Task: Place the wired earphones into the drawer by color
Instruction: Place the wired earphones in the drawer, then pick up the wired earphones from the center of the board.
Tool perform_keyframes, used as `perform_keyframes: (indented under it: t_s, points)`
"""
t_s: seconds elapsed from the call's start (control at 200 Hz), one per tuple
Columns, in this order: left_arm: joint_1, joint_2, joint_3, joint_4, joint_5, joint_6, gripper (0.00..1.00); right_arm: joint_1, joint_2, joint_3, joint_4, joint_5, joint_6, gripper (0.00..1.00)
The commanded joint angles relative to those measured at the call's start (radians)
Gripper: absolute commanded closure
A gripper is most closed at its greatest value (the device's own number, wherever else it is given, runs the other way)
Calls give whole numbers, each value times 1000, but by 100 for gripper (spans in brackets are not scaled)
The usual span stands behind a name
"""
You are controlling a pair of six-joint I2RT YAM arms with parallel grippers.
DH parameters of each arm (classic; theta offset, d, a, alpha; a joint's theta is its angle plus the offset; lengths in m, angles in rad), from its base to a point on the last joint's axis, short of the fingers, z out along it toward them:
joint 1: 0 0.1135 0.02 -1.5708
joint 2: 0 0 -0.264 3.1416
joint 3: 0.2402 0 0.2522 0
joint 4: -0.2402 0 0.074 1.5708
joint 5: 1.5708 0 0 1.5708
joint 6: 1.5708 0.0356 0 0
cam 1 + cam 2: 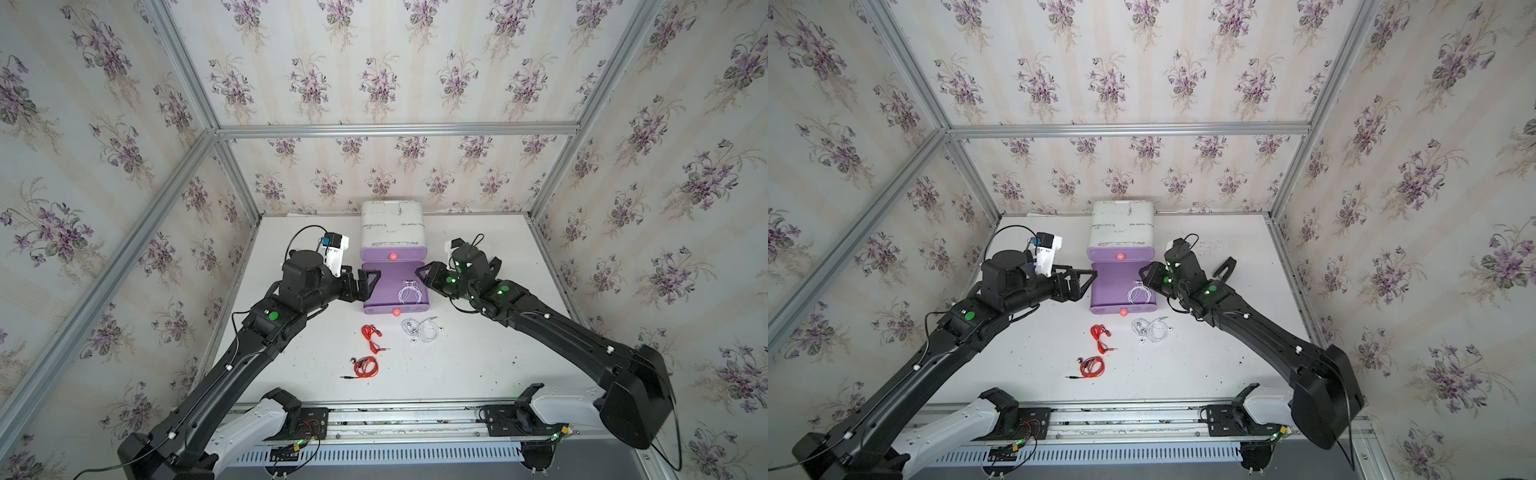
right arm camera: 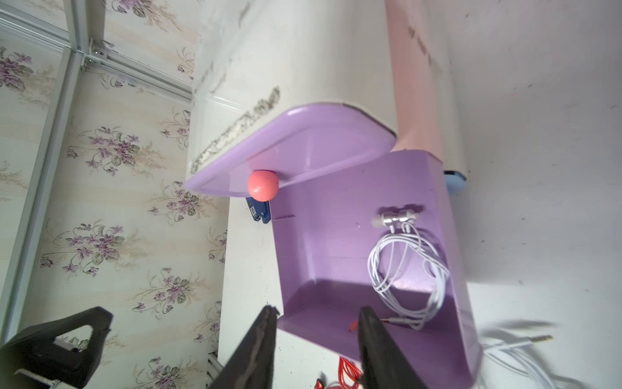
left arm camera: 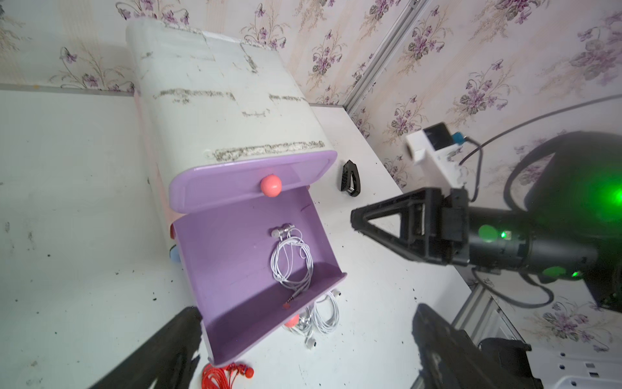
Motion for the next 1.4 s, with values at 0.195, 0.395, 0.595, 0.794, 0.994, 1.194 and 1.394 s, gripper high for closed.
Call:
perform_keyframes:
  t_s: [0.195,0.395,0.595,0.794,0.994,1.194,1.394]
  points:
    - [0,-119,-115,-76,83,-60,0,-71,-96,-282,-249,-81,-30,45]
    - [-4,-141,-152,-70,85,-83,0,-22,33,-290,-172,-111,-37,37]
    - [-5,-153,-177,-70,83,-90,0,20,173,-208,-217,-68,-73,37]
    - [-18,-165,-191,-68,101,-79,0,22,245,-153,-281,0,-120,38]
    - [-153,-155,-216,-77,188,15,0,21,273,-138,-283,13,-145,39]
    - [-320,-130,-256,-154,71,20,0,21,296,-139,-268,27,-145,41]
    - [-333,-160,-299,-117,51,-20,0,22,331,-134,-248,31,-141,49]
